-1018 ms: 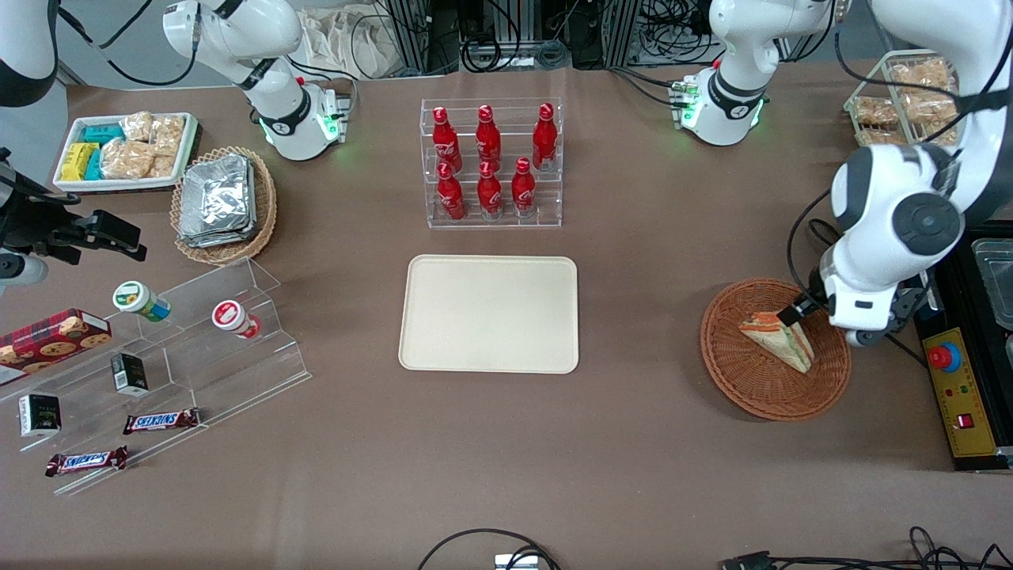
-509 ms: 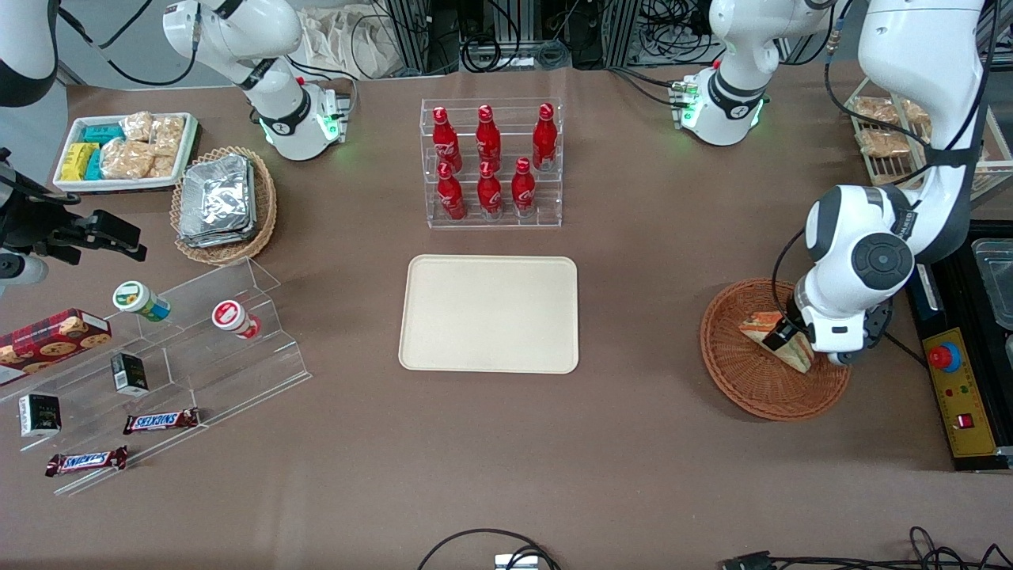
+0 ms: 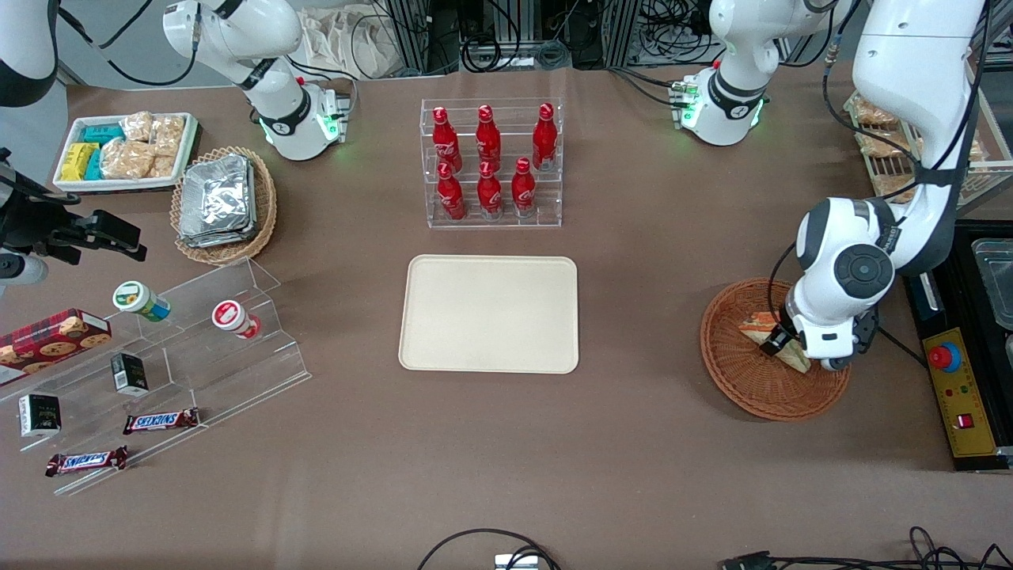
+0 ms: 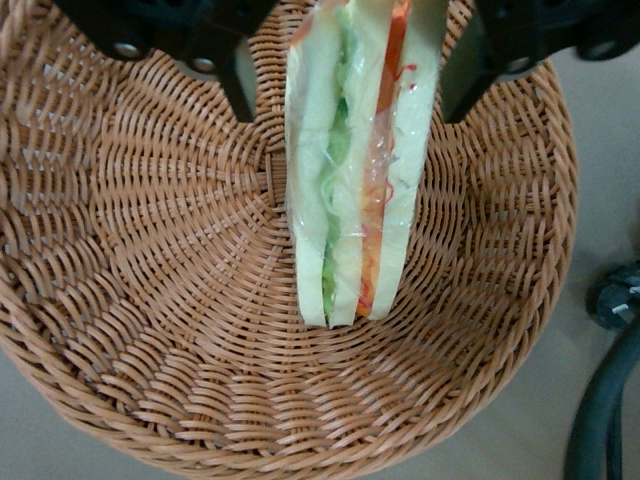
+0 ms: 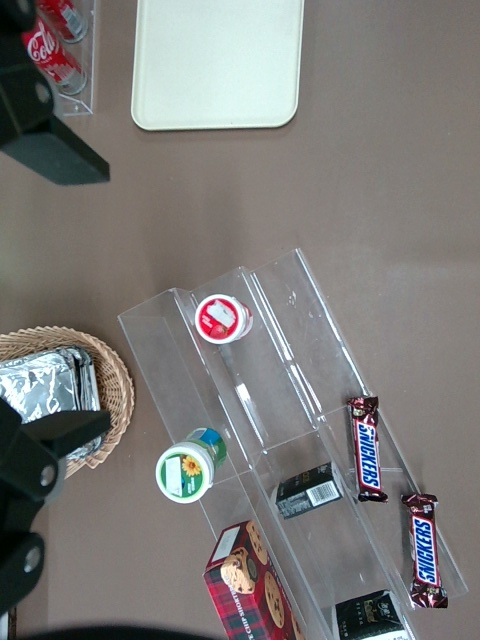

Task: Place sandwich from basket to tray
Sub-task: 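Close the left gripper on the sandwich's crust edge, then lift the sandwich out of the basket with the left gripper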

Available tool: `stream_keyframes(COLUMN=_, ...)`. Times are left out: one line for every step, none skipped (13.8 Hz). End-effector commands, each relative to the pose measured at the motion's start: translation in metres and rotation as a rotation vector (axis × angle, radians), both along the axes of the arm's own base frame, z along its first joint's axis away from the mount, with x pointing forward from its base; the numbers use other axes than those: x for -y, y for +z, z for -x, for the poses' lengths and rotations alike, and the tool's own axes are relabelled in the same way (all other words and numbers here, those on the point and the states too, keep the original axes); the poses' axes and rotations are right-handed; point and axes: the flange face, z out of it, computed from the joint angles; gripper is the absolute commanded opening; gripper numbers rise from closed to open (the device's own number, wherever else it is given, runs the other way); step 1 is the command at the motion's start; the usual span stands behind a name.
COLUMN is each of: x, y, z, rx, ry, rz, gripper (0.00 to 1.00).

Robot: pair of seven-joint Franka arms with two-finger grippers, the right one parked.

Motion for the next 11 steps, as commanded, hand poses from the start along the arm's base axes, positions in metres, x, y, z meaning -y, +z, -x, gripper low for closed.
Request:
stream_keyframes(x=0.000, y=0.000, z=-0.001, rx=0.018, ry=0.010, rz=-0.014, gripper=0.16)
stream_keyframes(x=-0.001, y=0.001, z=-0.001, rx=0.018, ry=0.010, rz=-0.014, gripper=0.02)
stream_keyframes(x=-0.001, y=0.005, z=-0.002, rx=0.021, ry=0.010, rz=-0.017, gripper=0.00)
stream_keyframes(x=-0.001, y=0.011, z=-0.003, rx=0.023, ry=0.005, rz=-0.020, gripper=0.00)
stream_keyframes(x=-0.002, y=0.026, z=-0.005, rx=0.019, ry=-0.001, rz=-0.029, gripper=0.00)
stream_keyframes(x=-0.003, y=0.044, z=-0.009, rx=0.003, ry=-0.009, rz=-0.044, gripper=0.00)
stream_keyframes(x=-0.002, y=0.067, z=-0.014, rx=-0.011, ry=-0.047, rz=-0.051, gripper=0.00)
stream_keyframes(x=0.002, y=0.094, z=-0.020, rx=-0.026, ry=-0.084, rz=-0.051, gripper=0.00)
stream_keyframes(x=0.010, y=0.123, z=-0.024, rx=-0.043, ry=-0.113, rz=-0.043, gripper=0.00)
stream_keyframes(x=0.022, y=0.153, z=-0.027, rx=-0.060, ry=-0.145, rz=-0.025, gripper=0.00)
stream_keyframes(x=0.035, y=0.180, z=-0.027, rx=-0.079, ry=-0.219, rz=-0.022, gripper=0.00)
